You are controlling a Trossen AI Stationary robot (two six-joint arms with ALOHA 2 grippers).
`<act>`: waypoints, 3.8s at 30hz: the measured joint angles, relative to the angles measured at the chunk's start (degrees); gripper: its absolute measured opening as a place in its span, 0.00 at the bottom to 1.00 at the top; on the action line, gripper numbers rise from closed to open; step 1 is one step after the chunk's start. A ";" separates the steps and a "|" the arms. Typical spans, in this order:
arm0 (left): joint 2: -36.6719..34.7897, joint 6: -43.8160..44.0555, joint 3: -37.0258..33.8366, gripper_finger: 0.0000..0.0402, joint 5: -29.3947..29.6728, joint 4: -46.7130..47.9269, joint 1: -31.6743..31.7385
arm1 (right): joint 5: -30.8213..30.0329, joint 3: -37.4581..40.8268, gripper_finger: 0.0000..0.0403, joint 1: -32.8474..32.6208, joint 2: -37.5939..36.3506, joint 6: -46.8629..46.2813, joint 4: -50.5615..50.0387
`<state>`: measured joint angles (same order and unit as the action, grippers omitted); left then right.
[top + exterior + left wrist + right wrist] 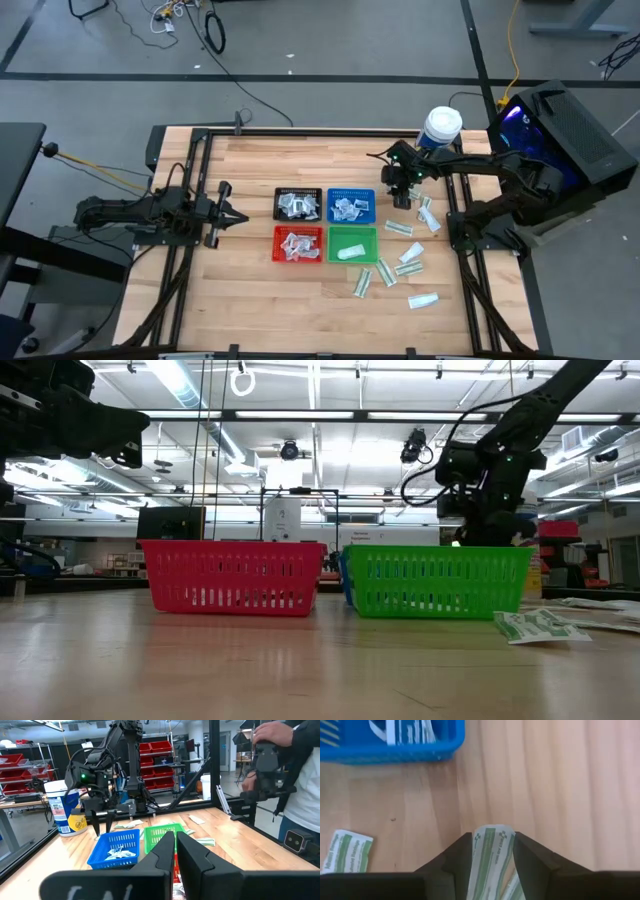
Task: Pick & Place First Aid Supplies
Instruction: Put the green bandage pack into the green bin
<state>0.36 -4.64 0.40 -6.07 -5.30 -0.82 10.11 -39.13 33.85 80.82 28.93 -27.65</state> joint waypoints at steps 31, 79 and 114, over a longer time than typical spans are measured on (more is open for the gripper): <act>0.00 0.00 0.00 0.06 0.00 0.00 0.00 | -2.15 -0.08 0.35 0.00 -11.96 -12.42 2.80; 0.00 0.00 0.00 0.06 0.00 0.00 0.01 | -0.63 7.39 0.68 0.28 -0.57 -20.05 15.66; 0.00 0.00 -0.01 0.06 0.00 0.00 0.02 | -1.21 7.23 0.59 -0.37 4.57 -10.48 15.90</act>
<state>0.36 -4.64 0.39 -6.07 -5.30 -0.80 8.90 -31.90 33.48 85.38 18.45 -11.75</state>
